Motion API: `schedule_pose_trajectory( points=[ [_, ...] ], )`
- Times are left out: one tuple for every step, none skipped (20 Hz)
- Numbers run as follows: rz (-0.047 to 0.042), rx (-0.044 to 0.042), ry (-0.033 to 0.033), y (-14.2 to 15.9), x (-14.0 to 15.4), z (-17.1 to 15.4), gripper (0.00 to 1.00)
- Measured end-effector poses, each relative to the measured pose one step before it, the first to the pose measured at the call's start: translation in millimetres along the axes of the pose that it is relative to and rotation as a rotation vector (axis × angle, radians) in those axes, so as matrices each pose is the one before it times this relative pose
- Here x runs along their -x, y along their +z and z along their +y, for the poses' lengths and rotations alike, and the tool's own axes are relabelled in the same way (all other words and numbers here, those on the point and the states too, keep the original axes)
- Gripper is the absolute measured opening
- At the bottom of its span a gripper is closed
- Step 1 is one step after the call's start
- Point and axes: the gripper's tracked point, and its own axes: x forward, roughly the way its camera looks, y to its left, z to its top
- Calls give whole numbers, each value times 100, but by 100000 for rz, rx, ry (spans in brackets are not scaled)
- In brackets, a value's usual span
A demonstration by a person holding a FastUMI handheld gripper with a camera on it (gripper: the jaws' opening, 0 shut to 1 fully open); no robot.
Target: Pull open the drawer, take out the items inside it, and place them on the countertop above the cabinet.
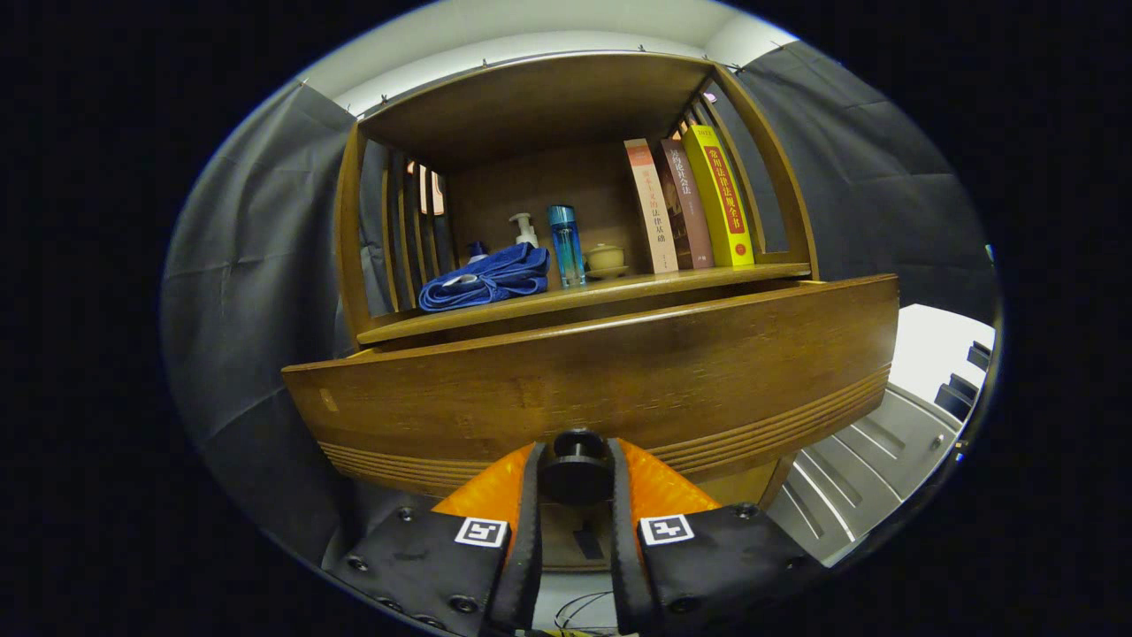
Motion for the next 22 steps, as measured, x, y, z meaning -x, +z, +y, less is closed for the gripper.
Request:
schedule_pose_trajectory(
  points=[
    [102,-301,111,-48,492,-9,41],
    [248,-341,78,-102,453,-58,41],
    [89,-179,7,-129,294,10,41],
    [-224,207,162,-123,466,-2,41],
    [526,796,567,-276,172,11,41],
    [785,396,364,-430,268,-61,41],
    [-1060,-237,294,280,6,-9,41],
    [857,-335,-28,-213,124,-50,41],
    [-294,510,198,150,-51,16,41],
    [-39,171,216,-2,1,22,41],
    [484,78,258,-31,4,21,41],
    [251,-243,66,-54,58,-87,45],
    [236,-66,-96,-79,-145,-31,51],
    [-342,776,-1020,310,79,-210,57],
    [-1356,1501,-454,575,-142,-175,63],
    [-1515,2365,-1183,853,-53,-245,69],
    [-1708,2422,-328,925,-38,-149,75],
    [-2076,1851,609,1072,280,158,81],
    [-1512,1321,663,859,202,0,87],
    [-1345,956,761,715,531,42,91],
    [-966,845,496,846,527,-111,93],
    [-1039,610,607,1028,353,-141,95]
  ],
)
